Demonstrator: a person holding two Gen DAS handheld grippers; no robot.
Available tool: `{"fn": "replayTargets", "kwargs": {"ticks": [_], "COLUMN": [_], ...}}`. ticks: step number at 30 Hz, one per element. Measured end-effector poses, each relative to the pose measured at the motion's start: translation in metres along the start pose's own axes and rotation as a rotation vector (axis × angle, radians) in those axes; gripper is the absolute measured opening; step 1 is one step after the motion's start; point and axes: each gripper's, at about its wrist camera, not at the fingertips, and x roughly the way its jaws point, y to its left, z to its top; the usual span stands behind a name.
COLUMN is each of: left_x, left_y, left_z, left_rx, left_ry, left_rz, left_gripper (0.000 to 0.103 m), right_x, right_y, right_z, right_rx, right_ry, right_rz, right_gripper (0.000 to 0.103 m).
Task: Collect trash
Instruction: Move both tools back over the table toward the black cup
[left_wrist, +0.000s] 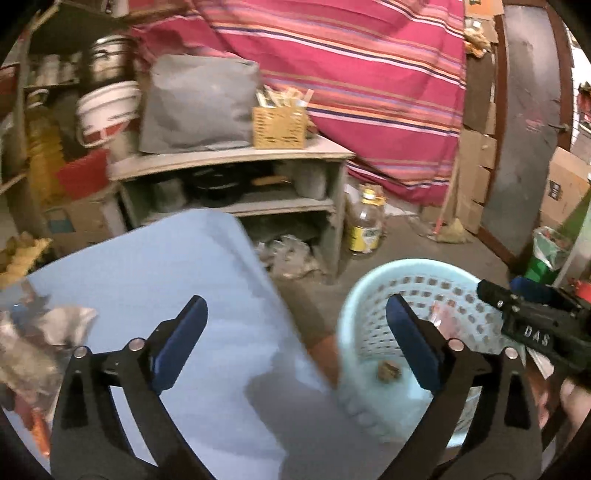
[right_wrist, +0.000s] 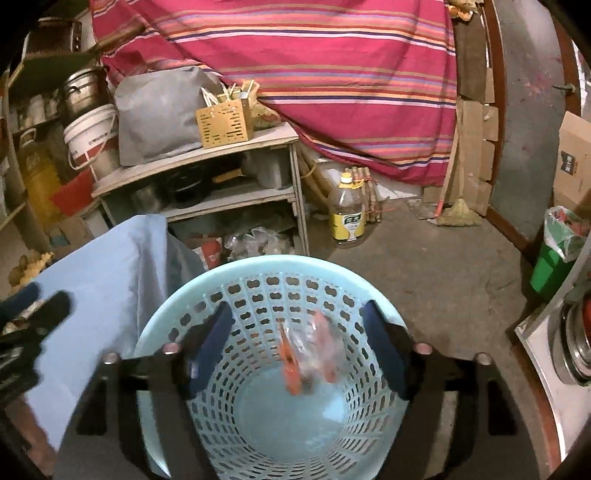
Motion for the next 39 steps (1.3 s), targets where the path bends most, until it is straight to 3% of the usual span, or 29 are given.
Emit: {"fn": "replayTargets", "kwargs": {"ticks": [3,6,10,12,20,24,27,32,39], "left_x": [-0.015,-0.038,-0.066,-0.080,-0.108,-0.117,-0.118,-0.104,-0.076], "left_y": [0.025,0.062,0.108,0.135,0.244,0.284,0.315,0.360,0.378], "left_z": [-0.003,-0.008,-0.013,-0.018,-0.050,-0.066,-0.084,-0.111,-0.129], "left_rx": [-0.026,-0.055,-0.092,-0.107,-0.244,-0.197,-0.216,-0.281,-0.257], "left_ry": [-0.009,-0.035,-0.061,-0.075,-0.063,-0.040,0.009,0.118,0.216], "left_rz": [0.031,0.091,0.165,0.218,0.351,0.432,0.439,0.386,0.350], "left_gripper": [0.096,0.098,0.098,0.098,0.098,0.098,0.098,0.098,0.098], "right_x": [0.002,-0.001,-0.008,-0.011,-0.018,-0.018,-0.018,-0.015,-0.003], "right_y": [0.010,0.024,0.047,0.064,0.139,0.174,0.195,0.223,0.235], "right_z": [-0.001,0.000,0.002,0.003,-0.004,-0.013,-0.019,-0.030,-0.041], "right_rx": [0.007,-0.008,-0.009,-0.007,-0.046,-0.061,-0.070,-0.105,-0.073], "right_ry": [0.016,0.003,-0.019,-0.025,-0.052,-0.048,-0.042,-0.019,0.047], "right_rz": [-0.006,-0.024,-0.009,0.012,0.066,0.091,0.097,0.132,0.168], "right_gripper": [0.073,0.084,0.085,0.095,0.096,0.096,0.096,0.096,0.096]}}
